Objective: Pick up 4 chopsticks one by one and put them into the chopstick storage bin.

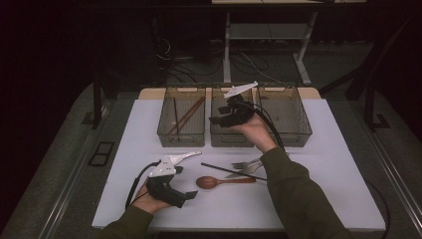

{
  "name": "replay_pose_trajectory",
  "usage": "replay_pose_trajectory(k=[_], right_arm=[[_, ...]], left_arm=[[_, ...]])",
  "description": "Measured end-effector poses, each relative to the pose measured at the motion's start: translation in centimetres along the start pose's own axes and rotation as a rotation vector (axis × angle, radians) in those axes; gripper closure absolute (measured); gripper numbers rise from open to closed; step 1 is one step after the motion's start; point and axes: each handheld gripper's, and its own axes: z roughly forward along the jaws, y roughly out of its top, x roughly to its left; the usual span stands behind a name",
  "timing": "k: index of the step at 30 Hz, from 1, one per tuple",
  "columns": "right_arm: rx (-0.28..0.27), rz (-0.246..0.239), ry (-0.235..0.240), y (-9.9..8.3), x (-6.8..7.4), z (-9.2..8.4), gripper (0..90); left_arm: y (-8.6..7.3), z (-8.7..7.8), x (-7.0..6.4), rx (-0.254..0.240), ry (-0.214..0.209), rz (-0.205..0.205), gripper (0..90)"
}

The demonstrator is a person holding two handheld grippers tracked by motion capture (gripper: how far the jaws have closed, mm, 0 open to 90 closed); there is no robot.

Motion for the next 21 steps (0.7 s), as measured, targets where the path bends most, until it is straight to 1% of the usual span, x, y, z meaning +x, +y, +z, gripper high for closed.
replay_pose_trajectory(k=[7, 8, 9, 10, 17, 21], right_arm=[[0.003, -0.030, 0.036, -1.5, 0.6, -1.5, 38.9], [0.000, -0.037, 0.038, -1.7, 0.6, -1.7, 38.9], [-0.002, -0.036, 0.041, -1.9, 0.7, -1.9, 38.9], [-0.004, -0.040, 0.043, -2.2, 0.8, -2.1, 38.9], [-0.024, -0.057, 0.062, -3.7, 1.4, -3.9, 38.9], [-0.020, -0.067, 0.070, -4.7, 1.8, -4.6, 38.9]], left_arm=[[0.0, 0.0, 0.0, 0.006, 0.001, -0.002, 0.0], [-0.1, 0.1, 0.0, -0.001, 0.002, -0.009, 0.0], [-0.1, 0.0, 0.1, 0.006, 0.003, 0.000, 0.0], [-0.1, 0.1, 0.1, 0.002, 0.003, -0.006, 0.0], [-0.1, 0.1, 0.0, 0.005, 0.006, 0.000, 0.0], [-0.1, 0.0, 0.0, 0.004, 0.006, 0.000, 0.0]])
